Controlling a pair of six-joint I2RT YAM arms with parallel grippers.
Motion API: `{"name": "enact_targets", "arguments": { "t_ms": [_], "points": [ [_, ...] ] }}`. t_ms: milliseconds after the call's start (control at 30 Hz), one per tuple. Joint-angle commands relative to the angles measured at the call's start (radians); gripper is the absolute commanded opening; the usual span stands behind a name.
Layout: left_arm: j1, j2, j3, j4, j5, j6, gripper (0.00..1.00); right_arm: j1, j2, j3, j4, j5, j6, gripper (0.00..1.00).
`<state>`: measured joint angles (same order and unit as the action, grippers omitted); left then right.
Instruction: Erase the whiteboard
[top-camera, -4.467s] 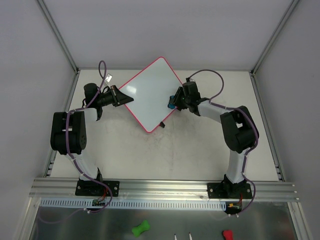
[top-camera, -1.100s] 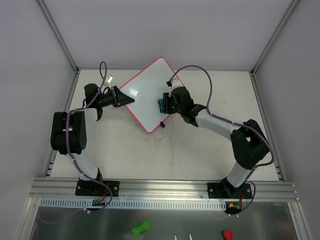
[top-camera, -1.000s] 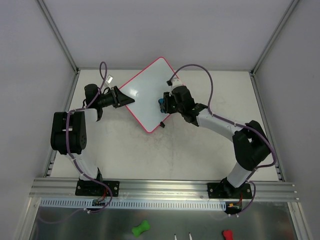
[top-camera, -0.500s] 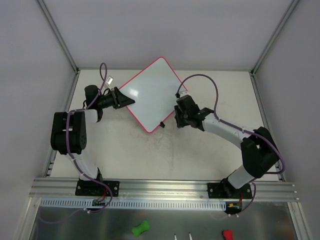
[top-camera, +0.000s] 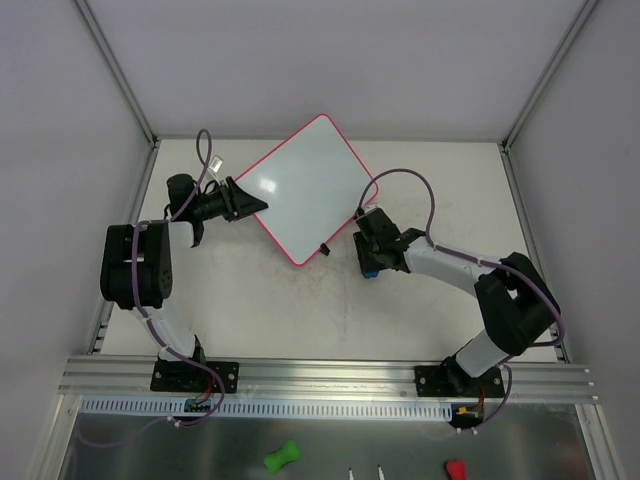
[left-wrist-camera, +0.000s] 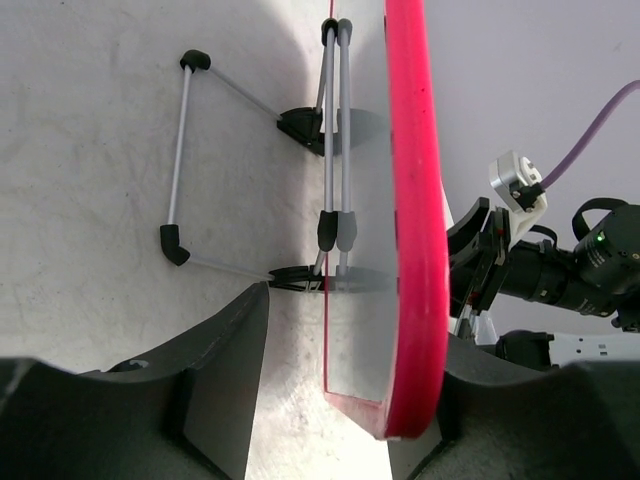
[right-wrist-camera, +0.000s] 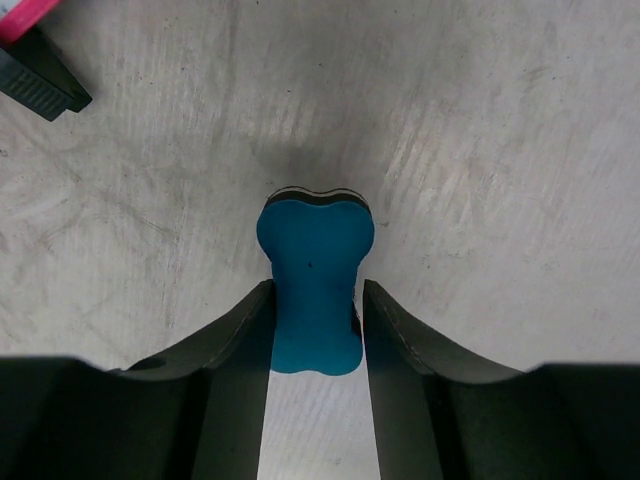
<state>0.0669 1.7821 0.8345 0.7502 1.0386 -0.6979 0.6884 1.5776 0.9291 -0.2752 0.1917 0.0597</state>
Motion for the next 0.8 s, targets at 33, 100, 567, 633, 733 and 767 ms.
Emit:
{"name": "enact_targets", "arguments": {
  "t_ms": [33,100,567,633,733,767],
  "points": [
    [0.008,-0.050,-0.012,0.021,-0.003,0.026,0.46,-0.009,0.027,0.005,0.016,-0.024,0.000,0.45],
    [0.008,-0.055,-0.015,0.018,-0.012,0.032,0.47,-0.010,0.036,0.001,0.017,-0.024,0.000,0.60],
    [0.014,-0.154,-0.070,-0.035,-0.106,0.119,0.58,-0.029,-0.001,-0.039,0.074,-0.058,0.002,0.82],
    [0.016,-0.194,-0.084,-0.058,-0.129,0.149,0.60,-0.033,-0.001,-0.045,0.077,-0.066,0.003,0.82],
    [0.014,-0.245,-0.097,-0.138,-0.193,0.201,0.61,-0.033,-0.021,-0.062,0.102,-0.074,0.008,0.82],
    [0.016,-0.257,-0.106,-0.156,-0.228,0.213,0.61,-0.035,-0.033,-0.068,0.109,-0.080,0.009,0.82]
  ]
}}
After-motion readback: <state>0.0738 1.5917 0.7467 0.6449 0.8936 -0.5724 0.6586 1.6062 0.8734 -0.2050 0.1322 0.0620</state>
